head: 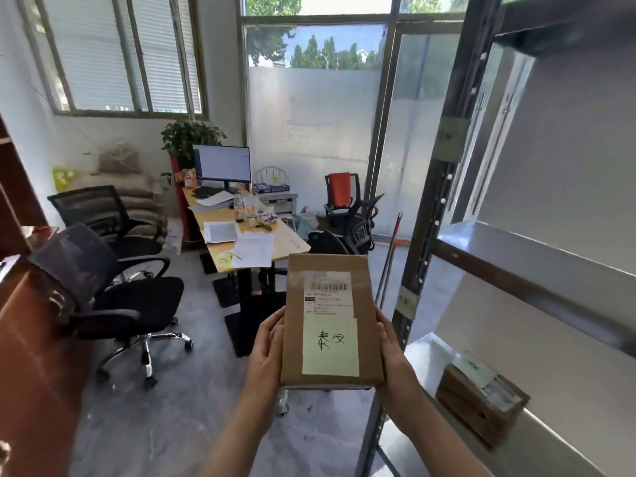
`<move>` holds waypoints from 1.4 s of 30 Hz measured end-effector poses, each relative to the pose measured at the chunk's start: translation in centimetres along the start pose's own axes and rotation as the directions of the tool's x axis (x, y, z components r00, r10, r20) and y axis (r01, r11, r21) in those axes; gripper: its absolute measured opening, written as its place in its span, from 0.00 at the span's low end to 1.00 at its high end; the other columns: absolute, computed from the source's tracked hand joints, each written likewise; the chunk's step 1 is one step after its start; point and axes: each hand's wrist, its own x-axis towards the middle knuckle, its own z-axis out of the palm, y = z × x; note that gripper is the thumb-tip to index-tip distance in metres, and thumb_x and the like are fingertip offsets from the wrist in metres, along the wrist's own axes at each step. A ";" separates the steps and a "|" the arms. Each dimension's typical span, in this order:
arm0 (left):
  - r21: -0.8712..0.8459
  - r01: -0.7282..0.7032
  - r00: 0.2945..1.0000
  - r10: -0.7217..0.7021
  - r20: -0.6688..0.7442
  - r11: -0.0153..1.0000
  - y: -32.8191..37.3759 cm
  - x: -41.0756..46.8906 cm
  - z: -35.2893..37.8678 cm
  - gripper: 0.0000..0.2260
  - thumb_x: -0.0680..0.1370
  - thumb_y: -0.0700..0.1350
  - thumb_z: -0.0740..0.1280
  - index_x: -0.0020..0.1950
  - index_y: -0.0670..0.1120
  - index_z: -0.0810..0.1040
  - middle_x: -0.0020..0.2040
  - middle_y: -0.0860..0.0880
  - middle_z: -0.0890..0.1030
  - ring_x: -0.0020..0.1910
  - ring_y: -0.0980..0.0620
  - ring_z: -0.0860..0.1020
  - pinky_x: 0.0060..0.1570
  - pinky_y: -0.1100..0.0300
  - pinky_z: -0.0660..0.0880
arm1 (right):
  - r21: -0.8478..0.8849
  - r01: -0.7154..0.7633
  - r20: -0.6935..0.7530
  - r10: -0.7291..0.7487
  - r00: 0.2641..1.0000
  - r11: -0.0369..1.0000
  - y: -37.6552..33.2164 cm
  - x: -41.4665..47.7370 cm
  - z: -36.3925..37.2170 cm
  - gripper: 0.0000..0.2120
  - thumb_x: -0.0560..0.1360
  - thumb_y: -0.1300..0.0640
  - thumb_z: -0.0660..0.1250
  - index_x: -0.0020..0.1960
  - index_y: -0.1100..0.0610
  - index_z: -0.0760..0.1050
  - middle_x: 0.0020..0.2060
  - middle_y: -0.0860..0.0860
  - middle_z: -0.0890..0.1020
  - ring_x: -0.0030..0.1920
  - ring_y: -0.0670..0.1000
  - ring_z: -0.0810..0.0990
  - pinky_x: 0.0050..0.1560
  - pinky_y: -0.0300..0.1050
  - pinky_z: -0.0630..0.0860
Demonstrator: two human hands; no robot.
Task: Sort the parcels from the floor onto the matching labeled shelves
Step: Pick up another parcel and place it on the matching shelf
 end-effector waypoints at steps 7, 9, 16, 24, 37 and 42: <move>-0.023 -0.038 0.999 0.039 0.016 0.999 -0.7 6.0 1.7 0.11 0.80 0.54 0.63 0.61 0.62 0.78 0.58 0.51 0.85 0.56 0.47 0.84 0.52 0.48 0.80 | -0.085 0.044 -0.051 -0.049 0.997 0.995 -0.6 5.4 -0.5 0.19 0.79 0.42 0.61 0.70 0.37 0.73 0.71 0.51 0.77 0.67 0.55 0.80 0.67 0.63 0.76; -0.019 -0.057 0.998 0.057 0.021 0.998 -0.5 7.9 2.3 0.11 0.79 0.53 0.63 0.60 0.62 0.78 0.57 0.49 0.85 0.55 0.47 0.84 0.51 0.49 0.80 | -0.097 0.051 -0.065 -0.057 0.996 0.994 -0.8 7.4 -0.7 0.19 0.78 0.42 0.60 0.68 0.36 0.74 0.68 0.49 0.80 0.65 0.54 0.82 0.67 0.62 0.77; -0.006 -0.085 0.994 0.085 0.071 0.996 0.8 15.0 4.1 0.10 0.79 0.57 0.65 0.60 0.61 0.78 0.57 0.49 0.85 0.57 0.48 0.83 0.52 0.52 0.79 | -0.147 0.094 -0.113 -0.111 0.987 0.985 -1.4 14.9 -0.7 0.25 0.73 0.30 0.62 0.68 0.33 0.72 0.66 0.47 0.81 0.64 0.54 0.82 0.65 0.61 0.77; 0.043 -0.071 0.989 0.065 0.130 0.997 0.7 23.8 5.3 0.15 0.76 0.55 0.64 0.63 0.58 0.78 0.61 0.46 0.84 0.61 0.45 0.82 0.61 0.44 0.78 | -0.153 0.122 -0.151 -0.145 0.978 0.981 -1.1 23.5 -1.1 0.18 0.76 0.32 0.61 0.65 0.31 0.73 0.62 0.47 0.83 0.63 0.55 0.82 0.67 0.64 0.74; 0.008 0.077 0.928 -0.075 0.364 0.997 -1.2 32.9 7.3 0.11 0.83 0.50 0.61 0.63 0.61 0.78 0.60 0.49 0.85 0.59 0.45 0.84 0.58 0.43 0.80 | -0.135 0.155 -0.354 -0.194 0.915 0.979 -1.6 27.2 -0.5 0.16 0.84 0.42 0.55 0.70 0.34 0.68 0.66 0.46 0.80 0.62 0.50 0.83 0.62 0.57 0.81; -0.011 0.067 0.880 -0.054 0.472 0.998 -1.4 36.0 7.7 0.12 0.84 0.49 0.61 0.66 0.57 0.77 0.61 0.46 0.84 0.59 0.44 0.83 0.57 0.43 0.80 | -0.153 0.182 -0.428 -0.231 0.874 0.971 -1.8 27.8 0.8 0.16 0.85 0.44 0.53 0.71 0.37 0.67 0.65 0.46 0.80 0.61 0.50 0.84 0.56 0.50 0.83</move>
